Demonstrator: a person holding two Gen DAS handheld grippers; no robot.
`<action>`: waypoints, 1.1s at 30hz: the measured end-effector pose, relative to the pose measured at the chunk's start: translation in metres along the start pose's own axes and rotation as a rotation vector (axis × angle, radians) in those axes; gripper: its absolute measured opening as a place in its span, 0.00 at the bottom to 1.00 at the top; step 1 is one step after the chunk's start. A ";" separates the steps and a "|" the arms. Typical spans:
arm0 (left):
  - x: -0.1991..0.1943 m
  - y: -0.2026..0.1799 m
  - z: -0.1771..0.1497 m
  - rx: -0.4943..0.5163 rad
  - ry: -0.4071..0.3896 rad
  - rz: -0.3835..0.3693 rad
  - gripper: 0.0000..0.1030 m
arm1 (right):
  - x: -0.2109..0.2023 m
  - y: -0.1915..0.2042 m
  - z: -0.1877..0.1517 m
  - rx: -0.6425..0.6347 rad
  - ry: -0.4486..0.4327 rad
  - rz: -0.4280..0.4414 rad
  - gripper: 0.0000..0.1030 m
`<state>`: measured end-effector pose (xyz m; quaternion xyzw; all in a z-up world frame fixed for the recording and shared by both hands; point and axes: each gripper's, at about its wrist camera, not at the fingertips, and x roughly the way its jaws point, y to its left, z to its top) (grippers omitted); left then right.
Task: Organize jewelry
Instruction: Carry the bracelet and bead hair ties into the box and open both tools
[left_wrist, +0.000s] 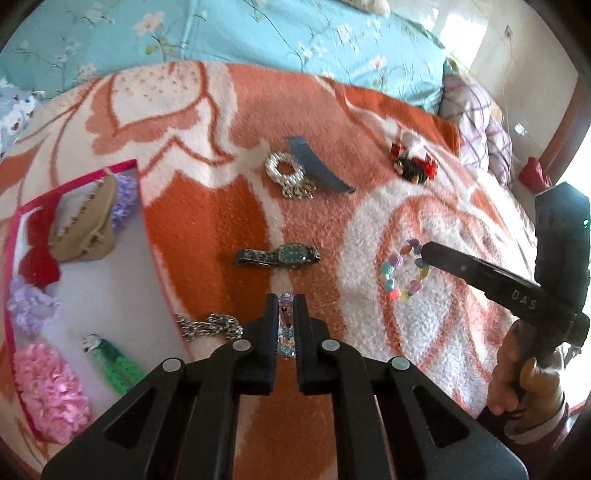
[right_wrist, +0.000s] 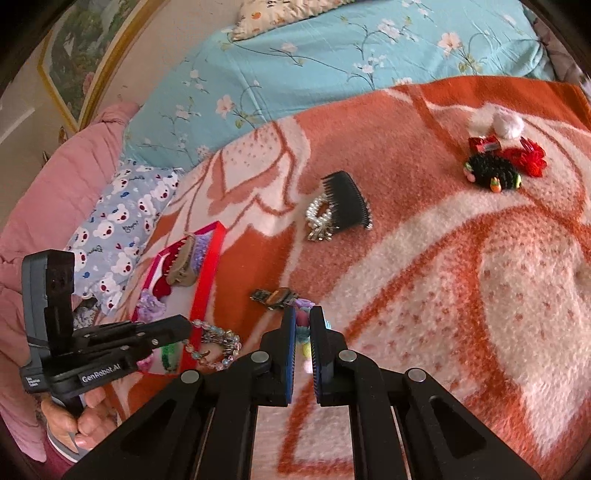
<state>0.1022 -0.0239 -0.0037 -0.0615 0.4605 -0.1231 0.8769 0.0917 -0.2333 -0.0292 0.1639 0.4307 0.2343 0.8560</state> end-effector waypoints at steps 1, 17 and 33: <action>-0.005 0.003 0.000 -0.006 -0.009 0.005 0.06 | -0.001 0.002 0.000 0.000 -0.001 0.008 0.06; -0.064 0.065 -0.020 -0.153 -0.115 0.079 0.06 | 0.009 0.056 0.004 -0.062 0.017 0.092 0.06; -0.098 0.126 -0.038 -0.276 -0.173 0.144 0.06 | 0.057 0.136 0.003 -0.157 0.081 0.204 0.06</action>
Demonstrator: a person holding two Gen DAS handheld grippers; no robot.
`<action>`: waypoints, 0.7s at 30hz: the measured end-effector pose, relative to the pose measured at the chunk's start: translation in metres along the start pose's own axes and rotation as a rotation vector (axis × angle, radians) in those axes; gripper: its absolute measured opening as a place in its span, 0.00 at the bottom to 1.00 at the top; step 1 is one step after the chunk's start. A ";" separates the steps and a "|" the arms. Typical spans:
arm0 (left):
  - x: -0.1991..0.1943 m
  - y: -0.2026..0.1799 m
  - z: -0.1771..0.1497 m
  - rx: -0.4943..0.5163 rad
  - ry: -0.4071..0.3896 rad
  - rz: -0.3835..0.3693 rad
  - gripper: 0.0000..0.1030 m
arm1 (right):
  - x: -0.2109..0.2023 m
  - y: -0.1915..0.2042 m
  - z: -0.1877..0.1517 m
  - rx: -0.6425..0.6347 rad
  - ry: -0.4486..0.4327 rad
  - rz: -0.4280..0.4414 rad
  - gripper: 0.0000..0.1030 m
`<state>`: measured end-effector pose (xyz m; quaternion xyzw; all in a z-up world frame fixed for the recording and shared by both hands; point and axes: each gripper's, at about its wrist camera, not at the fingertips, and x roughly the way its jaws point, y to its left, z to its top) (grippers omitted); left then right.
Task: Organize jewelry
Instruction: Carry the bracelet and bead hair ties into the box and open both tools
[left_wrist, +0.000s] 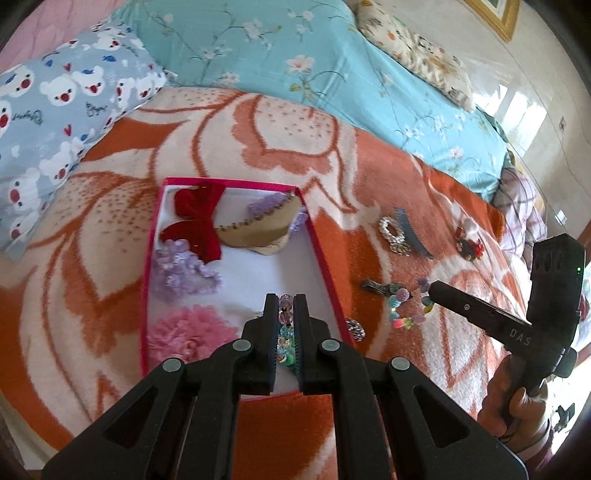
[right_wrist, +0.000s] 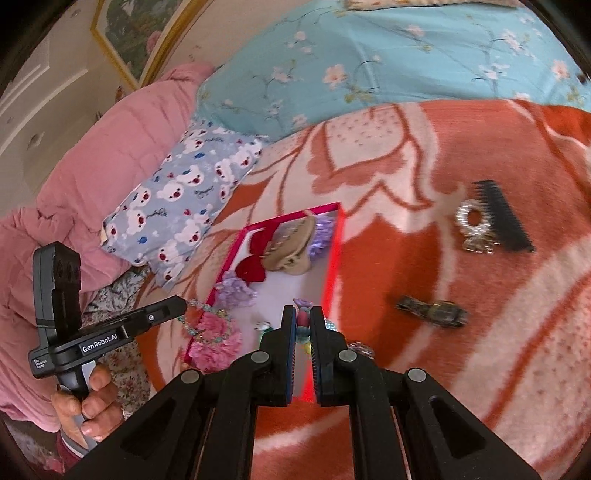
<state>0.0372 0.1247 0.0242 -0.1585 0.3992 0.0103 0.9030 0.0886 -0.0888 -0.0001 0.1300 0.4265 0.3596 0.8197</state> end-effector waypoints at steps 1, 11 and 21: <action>-0.001 0.004 0.000 -0.006 -0.002 0.004 0.06 | 0.005 0.003 0.001 -0.002 0.004 0.006 0.06; 0.006 0.033 0.006 -0.053 0.000 0.036 0.06 | 0.048 0.020 0.007 0.014 0.042 0.059 0.06; 0.042 0.041 0.018 -0.065 0.041 0.023 0.06 | 0.097 0.018 0.012 0.036 0.092 0.051 0.06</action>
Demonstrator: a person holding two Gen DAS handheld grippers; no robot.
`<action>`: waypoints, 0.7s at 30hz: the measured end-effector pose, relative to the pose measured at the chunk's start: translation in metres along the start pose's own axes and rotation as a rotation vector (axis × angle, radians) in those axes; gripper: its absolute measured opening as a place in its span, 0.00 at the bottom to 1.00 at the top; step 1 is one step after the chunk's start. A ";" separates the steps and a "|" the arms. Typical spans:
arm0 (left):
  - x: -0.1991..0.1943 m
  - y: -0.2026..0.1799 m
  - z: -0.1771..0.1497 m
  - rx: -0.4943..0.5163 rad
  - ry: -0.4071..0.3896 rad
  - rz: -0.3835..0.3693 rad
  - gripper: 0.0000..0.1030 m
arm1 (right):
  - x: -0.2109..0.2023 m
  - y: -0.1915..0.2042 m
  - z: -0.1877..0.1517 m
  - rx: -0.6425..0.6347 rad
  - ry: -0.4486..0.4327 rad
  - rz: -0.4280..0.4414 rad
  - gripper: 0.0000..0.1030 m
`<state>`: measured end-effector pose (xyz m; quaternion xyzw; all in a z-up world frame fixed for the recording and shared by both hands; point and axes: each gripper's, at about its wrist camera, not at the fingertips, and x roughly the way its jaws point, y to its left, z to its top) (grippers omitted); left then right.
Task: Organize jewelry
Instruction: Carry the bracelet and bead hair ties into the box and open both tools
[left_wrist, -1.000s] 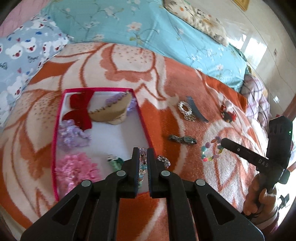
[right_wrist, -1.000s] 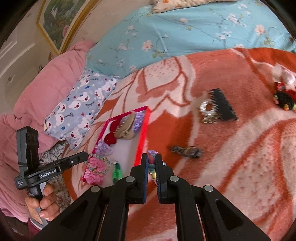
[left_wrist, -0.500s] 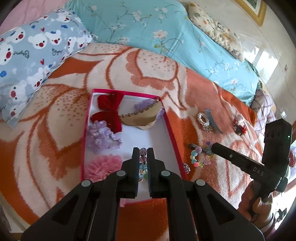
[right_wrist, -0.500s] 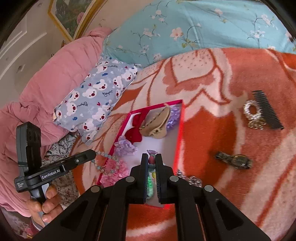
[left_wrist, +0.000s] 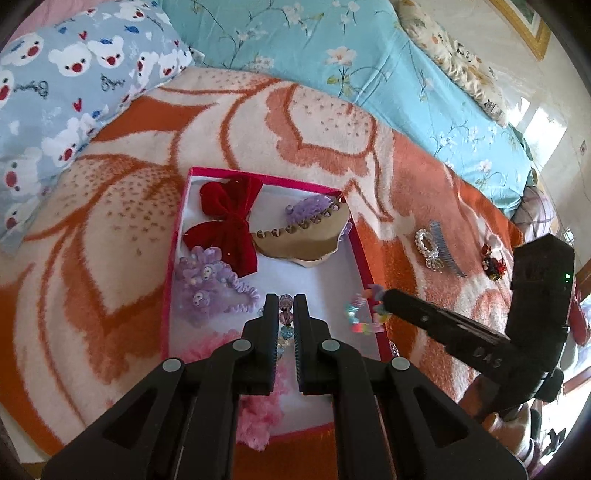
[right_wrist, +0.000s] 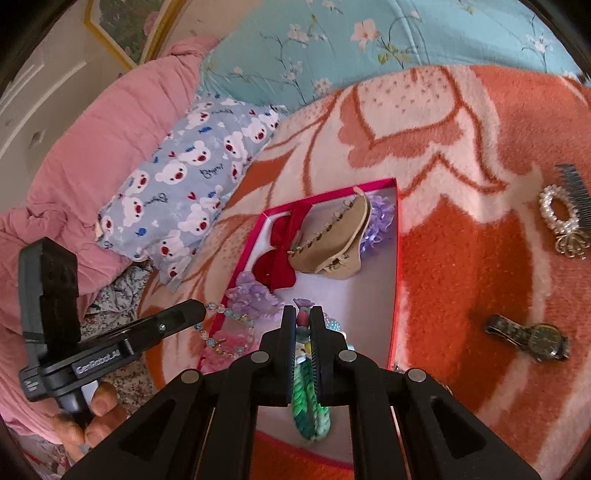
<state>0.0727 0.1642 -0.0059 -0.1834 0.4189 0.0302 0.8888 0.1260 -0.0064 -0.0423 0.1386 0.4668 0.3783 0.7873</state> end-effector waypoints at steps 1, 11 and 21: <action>0.005 0.000 0.001 0.001 0.007 0.001 0.06 | 0.005 -0.002 0.000 0.004 0.008 -0.002 0.06; 0.046 0.017 -0.008 -0.015 0.086 0.057 0.06 | 0.039 -0.011 -0.006 -0.005 0.070 -0.045 0.06; 0.060 0.030 -0.017 -0.029 0.128 0.088 0.06 | 0.054 -0.014 -0.010 -0.009 0.104 -0.066 0.07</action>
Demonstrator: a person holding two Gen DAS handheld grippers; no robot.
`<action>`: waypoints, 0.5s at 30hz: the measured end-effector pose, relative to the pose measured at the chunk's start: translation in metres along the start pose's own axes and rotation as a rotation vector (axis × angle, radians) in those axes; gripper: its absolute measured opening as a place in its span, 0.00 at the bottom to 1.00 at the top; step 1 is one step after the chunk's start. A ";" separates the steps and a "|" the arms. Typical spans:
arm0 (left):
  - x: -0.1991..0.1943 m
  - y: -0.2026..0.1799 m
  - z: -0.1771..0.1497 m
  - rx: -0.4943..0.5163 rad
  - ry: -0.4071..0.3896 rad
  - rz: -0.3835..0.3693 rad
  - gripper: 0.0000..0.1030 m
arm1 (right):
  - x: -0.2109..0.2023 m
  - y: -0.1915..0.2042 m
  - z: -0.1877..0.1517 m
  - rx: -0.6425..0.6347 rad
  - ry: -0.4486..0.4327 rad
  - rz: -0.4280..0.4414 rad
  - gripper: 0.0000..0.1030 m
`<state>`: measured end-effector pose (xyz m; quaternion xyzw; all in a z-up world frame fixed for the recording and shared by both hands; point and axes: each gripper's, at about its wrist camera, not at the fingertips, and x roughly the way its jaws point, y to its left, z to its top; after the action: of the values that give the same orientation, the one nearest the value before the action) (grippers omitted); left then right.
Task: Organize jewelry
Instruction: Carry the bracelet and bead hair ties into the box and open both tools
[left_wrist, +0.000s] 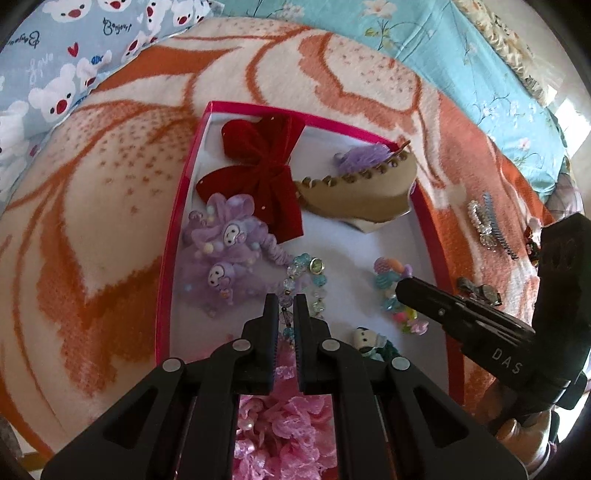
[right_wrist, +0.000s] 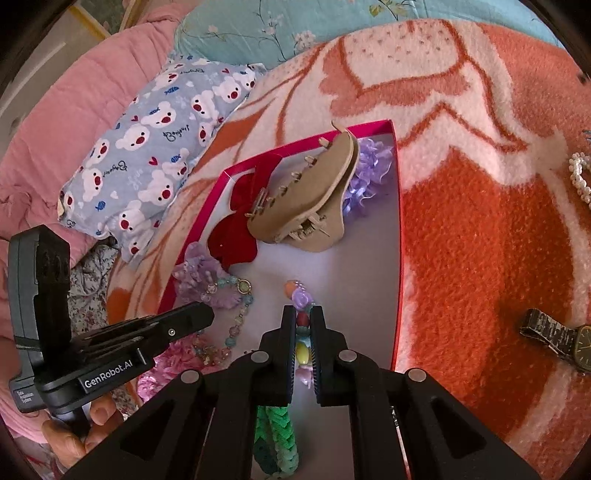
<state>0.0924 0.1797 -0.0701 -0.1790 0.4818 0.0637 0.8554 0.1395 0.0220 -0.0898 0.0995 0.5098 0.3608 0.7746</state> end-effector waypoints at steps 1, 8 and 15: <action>0.002 0.000 0.000 -0.003 0.005 0.000 0.06 | 0.000 0.000 0.000 -0.002 0.000 -0.001 0.07; 0.004 0.001 -0.001 -0.002 0.011 0.016 0.06 | 0.003 0.004 0.001 -0.023 0.004 -0.012 0.08; 0.004 -0.001 -0.001 0.001 0.019 0.031 0.06 | 0.003 0.003 0.001 -0.010 0.002 0.005 0.11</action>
<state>0.0937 0.1783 -0.0741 -0.1718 0.4924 0.0750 0.8499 0.1395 0.0265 -0.0899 0.0965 0.5087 0.3651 0.7737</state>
